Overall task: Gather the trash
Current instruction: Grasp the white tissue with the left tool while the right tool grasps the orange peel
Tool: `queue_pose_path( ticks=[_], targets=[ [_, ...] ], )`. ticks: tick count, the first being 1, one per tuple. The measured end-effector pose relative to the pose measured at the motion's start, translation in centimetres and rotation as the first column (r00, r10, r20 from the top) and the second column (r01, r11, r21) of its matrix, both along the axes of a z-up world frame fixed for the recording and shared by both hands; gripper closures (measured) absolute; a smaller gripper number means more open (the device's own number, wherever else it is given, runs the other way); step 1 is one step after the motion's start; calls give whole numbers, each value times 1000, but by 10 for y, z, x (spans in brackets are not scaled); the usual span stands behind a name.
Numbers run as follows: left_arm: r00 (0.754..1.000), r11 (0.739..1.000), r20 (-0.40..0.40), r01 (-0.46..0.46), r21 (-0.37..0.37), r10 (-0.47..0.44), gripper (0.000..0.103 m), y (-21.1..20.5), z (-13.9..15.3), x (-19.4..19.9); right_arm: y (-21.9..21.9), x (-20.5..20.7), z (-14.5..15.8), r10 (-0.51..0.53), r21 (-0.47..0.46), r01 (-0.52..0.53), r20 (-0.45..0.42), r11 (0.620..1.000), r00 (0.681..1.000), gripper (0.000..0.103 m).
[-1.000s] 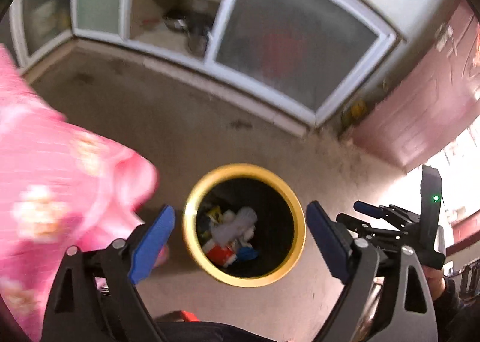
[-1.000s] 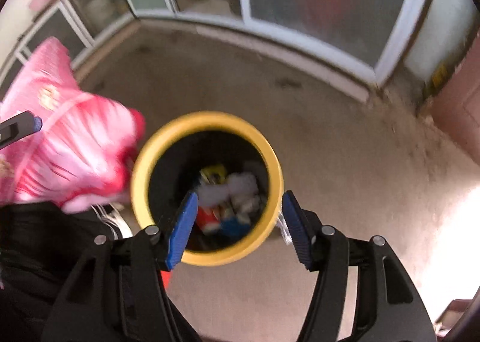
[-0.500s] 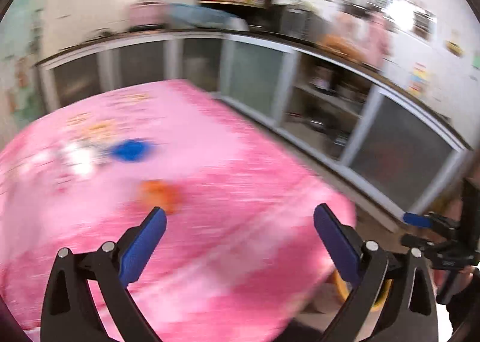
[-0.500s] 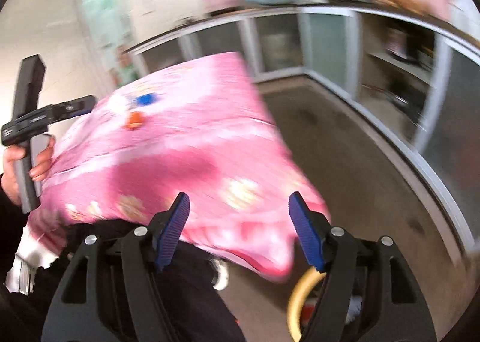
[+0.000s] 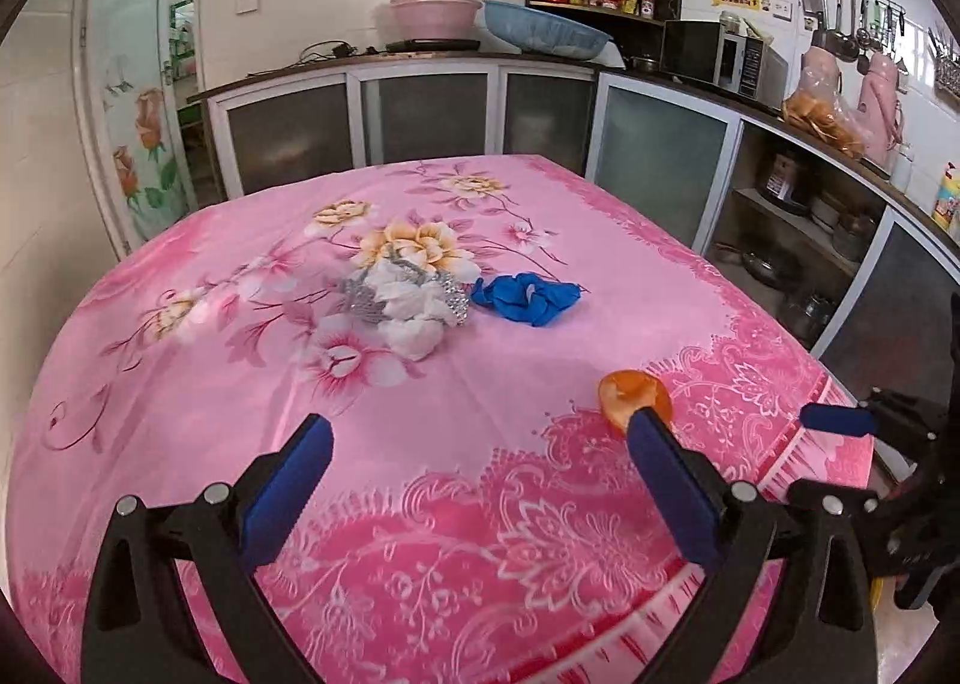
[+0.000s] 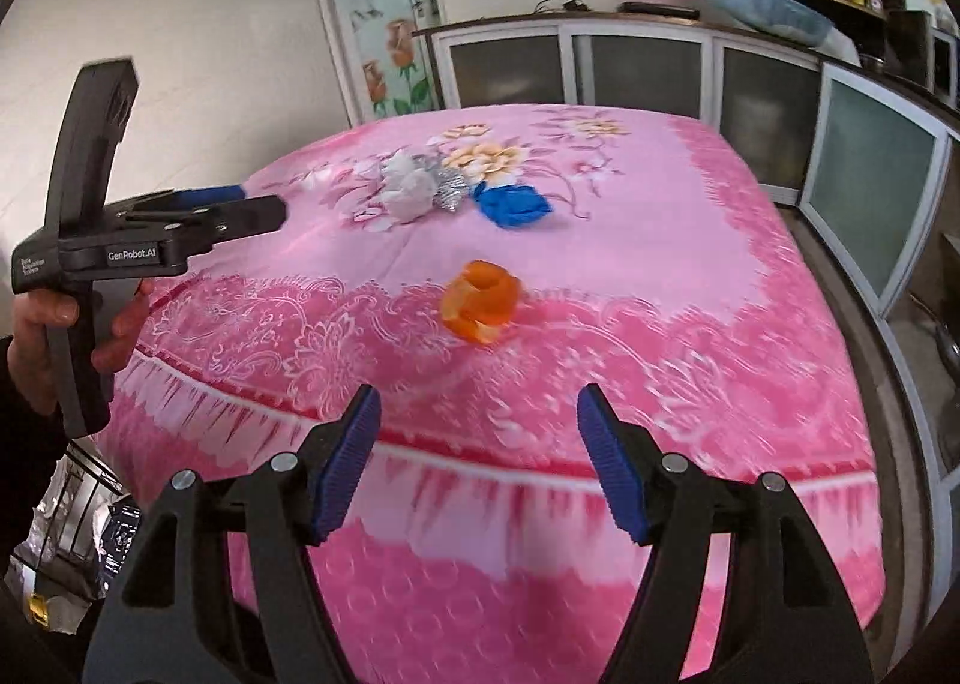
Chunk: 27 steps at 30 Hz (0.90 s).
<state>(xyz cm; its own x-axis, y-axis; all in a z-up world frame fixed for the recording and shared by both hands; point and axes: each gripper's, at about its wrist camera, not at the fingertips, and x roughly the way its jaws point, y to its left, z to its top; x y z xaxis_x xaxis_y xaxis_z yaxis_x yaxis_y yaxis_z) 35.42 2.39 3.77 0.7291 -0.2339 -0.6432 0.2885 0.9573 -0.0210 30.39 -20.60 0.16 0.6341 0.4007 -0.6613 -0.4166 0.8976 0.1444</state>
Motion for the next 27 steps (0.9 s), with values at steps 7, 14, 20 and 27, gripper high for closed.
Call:
queue_pose_path(
  ticks=[7, 14, 20, 27],
  targets=[
    [998, 998, -27, -54, 14, 55, 8, 10, -17, 49, 9, 30, -4, -3, -27, 2, -9, 1000, 1000, 38],
    [993, 995, -73, -92, 43, 95, 8, 14, -34, 98, 20, 64, -13, 3, -26, -4, -48, 1000, 999, 39],
    [989, 996, -122, -84, 33, 87, 8, 10, -45, 120, 33, 90, -25, 6, -42, -10, -96, 999, 995, 40],
    [981, 996, -173, -79, 31, 83, 8, 3, -56, 148, 45, 109, -37, 11, -62, -21, -155, 998, 988, 44]
  ],
)
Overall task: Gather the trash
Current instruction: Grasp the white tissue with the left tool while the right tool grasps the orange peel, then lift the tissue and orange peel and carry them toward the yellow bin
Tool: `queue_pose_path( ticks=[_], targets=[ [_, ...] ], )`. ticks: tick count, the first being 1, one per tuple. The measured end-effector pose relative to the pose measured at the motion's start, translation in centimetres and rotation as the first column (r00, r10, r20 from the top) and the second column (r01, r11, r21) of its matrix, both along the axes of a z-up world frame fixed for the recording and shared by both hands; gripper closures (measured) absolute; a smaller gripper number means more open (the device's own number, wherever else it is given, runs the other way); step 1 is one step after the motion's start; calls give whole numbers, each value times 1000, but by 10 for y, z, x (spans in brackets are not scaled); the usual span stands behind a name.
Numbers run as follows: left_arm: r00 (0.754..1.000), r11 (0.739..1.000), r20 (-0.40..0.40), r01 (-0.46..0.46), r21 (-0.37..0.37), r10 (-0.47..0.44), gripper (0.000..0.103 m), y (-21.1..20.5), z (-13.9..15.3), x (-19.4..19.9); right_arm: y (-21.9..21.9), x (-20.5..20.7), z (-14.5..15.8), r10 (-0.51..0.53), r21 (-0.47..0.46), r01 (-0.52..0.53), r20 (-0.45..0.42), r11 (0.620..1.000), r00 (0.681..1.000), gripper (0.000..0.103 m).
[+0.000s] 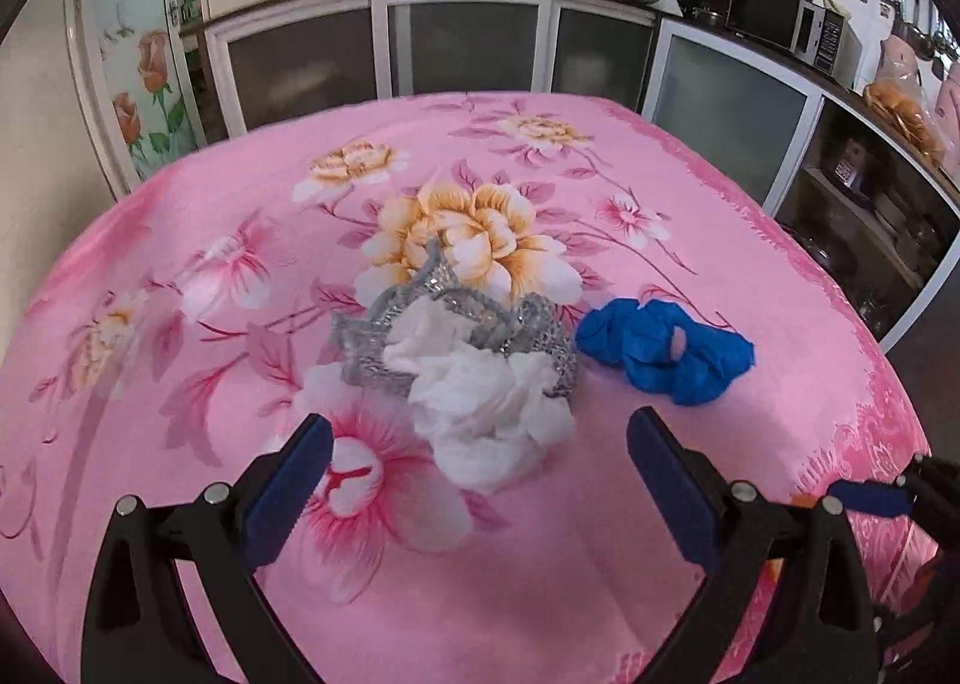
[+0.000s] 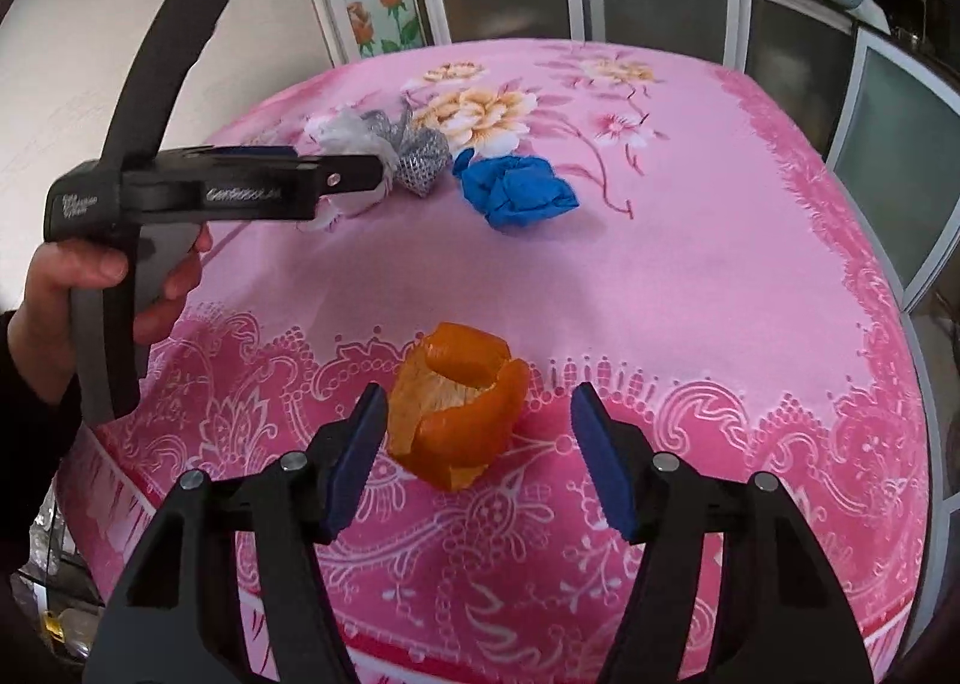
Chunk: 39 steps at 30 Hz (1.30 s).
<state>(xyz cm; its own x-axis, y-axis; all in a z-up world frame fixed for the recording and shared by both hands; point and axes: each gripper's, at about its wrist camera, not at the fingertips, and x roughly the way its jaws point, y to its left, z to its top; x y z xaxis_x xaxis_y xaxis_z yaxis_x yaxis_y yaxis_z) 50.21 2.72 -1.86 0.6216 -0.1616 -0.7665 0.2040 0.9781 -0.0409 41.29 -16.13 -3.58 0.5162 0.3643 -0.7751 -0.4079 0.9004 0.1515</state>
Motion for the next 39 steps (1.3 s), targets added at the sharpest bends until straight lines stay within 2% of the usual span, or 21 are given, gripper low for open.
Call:
queue_pose_path(
  ticks=[3, 5, 7, 8, 10, 13, 20, 29, 39],
  targets=[
    [1000, 1000, -22, -8, -27, 7, 11, 3, -8, 6, 5, 3, -3, 15, -11, -16, -18, 1000, 1000, 51],
    [999, 999, -35, -20, -40, 18, 21, 6, -13, 9, 6, 4, -4, 15, -9, -15, -26, 1000, 1000, 56],
    [998, 998, -57, -29, -49, 26, 40, 9, -18, 13, 6, 7, -5, 8, -2, -8, -37, 1000, 999, 63],
    [997, 998, -66, -46, -44, 43, 44, 12, -22, 14, 6, 8, -5, 5, 5, -5, -39, 1000, 999, 72],
    [997, 998, -63, -53, -46, 50, 71, 15, -23, 14, 6, 9, -3, -8, 6, 8, -43, 1000, 999, 87],
    [997, 996, -63, -55, -68, 51, 74, 17, -21, 13, 2, 11, -4, -10, 50, 14, -77, 999, 997, 92],
    [998, 994, -43, -58, -91, 55, 75, 26, -8, -2, 1, -1, 11, -3, 87, 7, -45, 996, 999, 94],
    [999, 993, 12, -36, -113, 38, 75, 41, 26, -57, -3, -24, 36, -12, 112, 12, 0, 994, 1000, 94],
    [999, 986, 43, 3, -164, 4, 75, 42, 44, -130, -28, -78, 56, -47, 136, 45, 14, 990, 999, 94]
  ],
)
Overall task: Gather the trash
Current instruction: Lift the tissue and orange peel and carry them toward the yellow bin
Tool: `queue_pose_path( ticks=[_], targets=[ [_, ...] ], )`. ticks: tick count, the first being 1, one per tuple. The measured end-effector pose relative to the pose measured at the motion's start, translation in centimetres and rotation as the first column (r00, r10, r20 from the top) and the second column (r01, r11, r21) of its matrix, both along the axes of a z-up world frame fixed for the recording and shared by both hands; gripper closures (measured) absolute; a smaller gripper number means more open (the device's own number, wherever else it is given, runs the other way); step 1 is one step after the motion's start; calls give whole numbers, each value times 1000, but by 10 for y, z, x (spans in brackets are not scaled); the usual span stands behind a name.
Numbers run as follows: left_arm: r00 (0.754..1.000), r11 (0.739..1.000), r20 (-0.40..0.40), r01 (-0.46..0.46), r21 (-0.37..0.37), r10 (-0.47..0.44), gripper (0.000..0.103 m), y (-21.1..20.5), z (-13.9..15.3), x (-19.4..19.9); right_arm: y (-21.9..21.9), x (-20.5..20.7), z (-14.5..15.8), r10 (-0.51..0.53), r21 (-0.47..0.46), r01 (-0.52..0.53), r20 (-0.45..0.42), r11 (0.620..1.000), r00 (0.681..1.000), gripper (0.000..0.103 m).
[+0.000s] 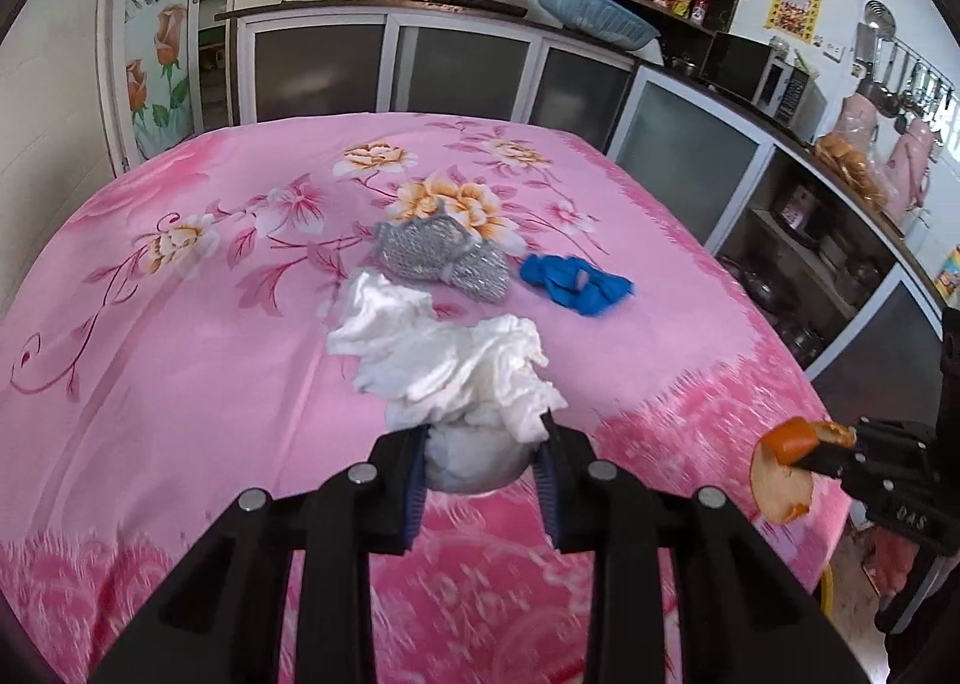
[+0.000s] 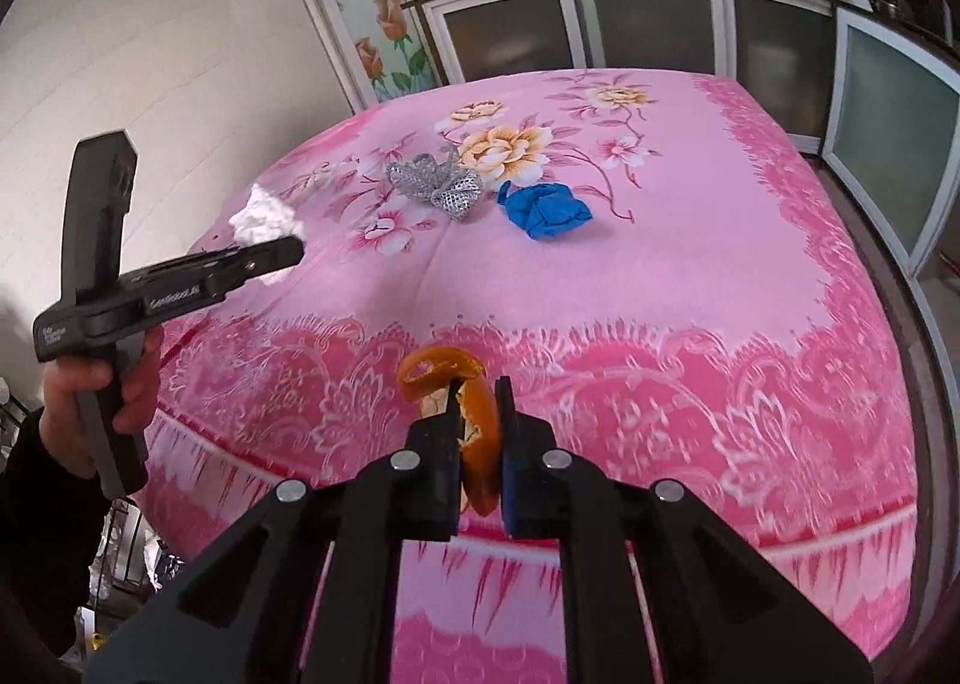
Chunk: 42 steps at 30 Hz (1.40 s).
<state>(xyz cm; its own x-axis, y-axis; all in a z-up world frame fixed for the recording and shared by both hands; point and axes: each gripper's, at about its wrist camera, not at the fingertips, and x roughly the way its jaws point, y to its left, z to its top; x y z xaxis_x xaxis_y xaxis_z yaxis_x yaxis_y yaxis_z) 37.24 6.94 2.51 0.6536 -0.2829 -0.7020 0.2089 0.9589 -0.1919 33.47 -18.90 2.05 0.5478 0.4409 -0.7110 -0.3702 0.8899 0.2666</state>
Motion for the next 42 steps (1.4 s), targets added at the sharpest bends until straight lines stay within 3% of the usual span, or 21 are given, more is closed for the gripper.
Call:
queue_pose_path(
  ticks=[12, 22, 26, 32, 42],
  targets=[
    [996, 997, 42, 81, -13, -81, 75, -35, 13, -60, -54, -71, 33, -88, 42, 85, 59, 995, 994, 94],
    [969, 971, 71, 239, -11, -238, 75, -107, 21, -96, -114, -141, 55, -206, 47, 202, 119, 978, 971, 94],
    [946, 948, 79, 317, -13, -315, 75, -144, 24, -108, -147, -171, 56, -278, 53, 273, 130, 960, 952, 94],
    [892, 895, 81, 446, -4, -445, 75, -211, 24, -129, -199, -208, 48, -388, 64, 383, 113, 921, 915, 94],
    [783, 784, 55, 620, 12, -620, 75, -313, 11, -162, -269, -261, 26, -548, 67, 544, 91, 837, 832, 94]
  ],
)
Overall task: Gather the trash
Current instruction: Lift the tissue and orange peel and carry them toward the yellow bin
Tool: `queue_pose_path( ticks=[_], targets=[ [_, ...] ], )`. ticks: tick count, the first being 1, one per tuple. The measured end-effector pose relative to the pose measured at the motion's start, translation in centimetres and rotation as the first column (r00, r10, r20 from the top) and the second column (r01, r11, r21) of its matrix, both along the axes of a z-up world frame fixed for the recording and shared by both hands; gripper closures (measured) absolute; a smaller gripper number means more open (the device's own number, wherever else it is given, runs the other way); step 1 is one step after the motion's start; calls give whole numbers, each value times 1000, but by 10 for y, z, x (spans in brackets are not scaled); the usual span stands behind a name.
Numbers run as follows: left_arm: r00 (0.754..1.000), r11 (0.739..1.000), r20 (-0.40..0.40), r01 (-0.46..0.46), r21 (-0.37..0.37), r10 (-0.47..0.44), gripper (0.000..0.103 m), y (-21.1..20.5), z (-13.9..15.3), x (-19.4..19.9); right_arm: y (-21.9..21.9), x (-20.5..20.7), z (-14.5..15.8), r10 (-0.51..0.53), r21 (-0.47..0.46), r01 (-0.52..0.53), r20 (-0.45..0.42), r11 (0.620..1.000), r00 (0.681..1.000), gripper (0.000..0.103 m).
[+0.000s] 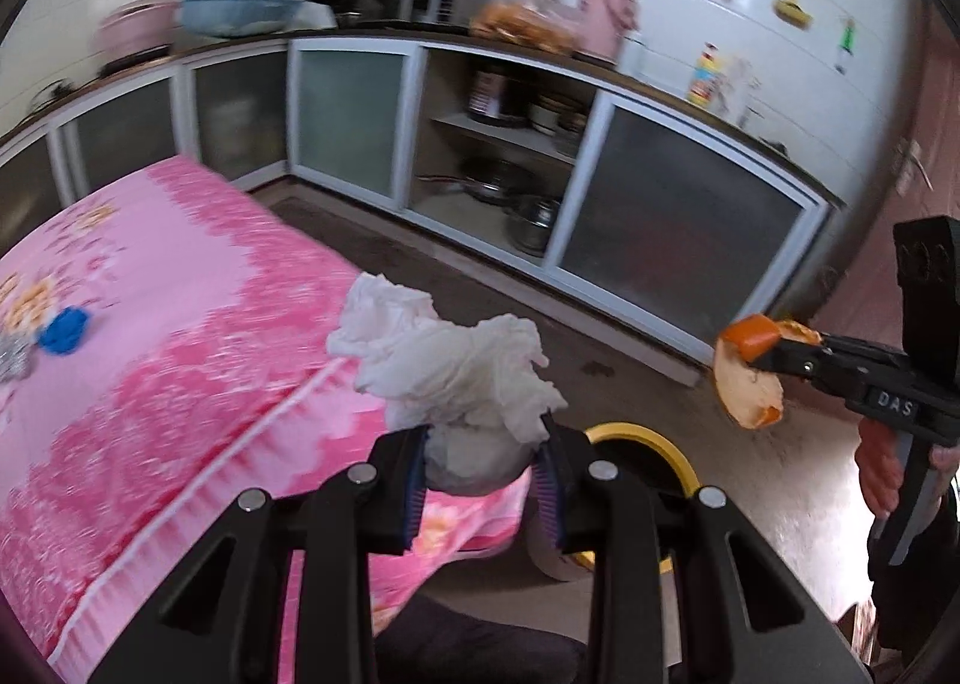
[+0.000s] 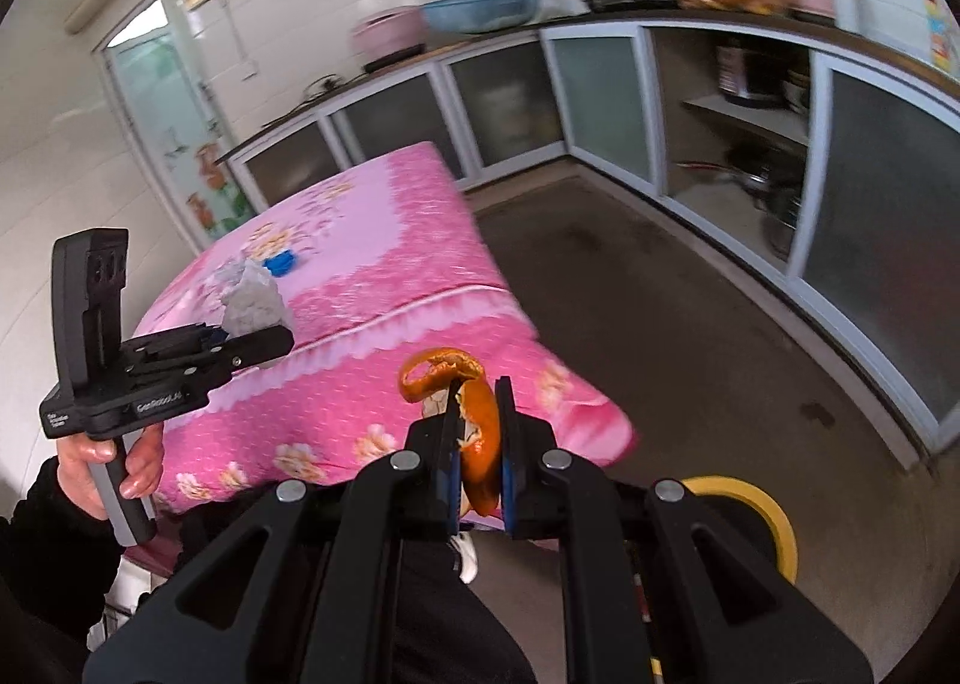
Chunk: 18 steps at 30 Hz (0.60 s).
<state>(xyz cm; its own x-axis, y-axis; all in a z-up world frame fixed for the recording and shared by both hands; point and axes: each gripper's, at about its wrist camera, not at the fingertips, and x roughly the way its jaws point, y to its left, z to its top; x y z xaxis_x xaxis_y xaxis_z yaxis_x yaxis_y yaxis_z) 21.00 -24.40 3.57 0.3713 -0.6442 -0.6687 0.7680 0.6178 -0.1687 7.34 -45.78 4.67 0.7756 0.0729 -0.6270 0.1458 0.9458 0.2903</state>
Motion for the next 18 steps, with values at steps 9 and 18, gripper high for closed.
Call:
queue_pose_path(
  ticks=[9, 18],
  targets=[
    [986, 985, -27, 168, 28, -167, 74, -77, -21, -36, -54, -49, -30, -162, -13, 162, -51, 987, 985, 94],
    [960, 959, -76, 274, 75, -269, 74, -134, -52, -61, -94, -83, -64, -267, -10, 267, -109, 964, 958, 94]
  ],
)
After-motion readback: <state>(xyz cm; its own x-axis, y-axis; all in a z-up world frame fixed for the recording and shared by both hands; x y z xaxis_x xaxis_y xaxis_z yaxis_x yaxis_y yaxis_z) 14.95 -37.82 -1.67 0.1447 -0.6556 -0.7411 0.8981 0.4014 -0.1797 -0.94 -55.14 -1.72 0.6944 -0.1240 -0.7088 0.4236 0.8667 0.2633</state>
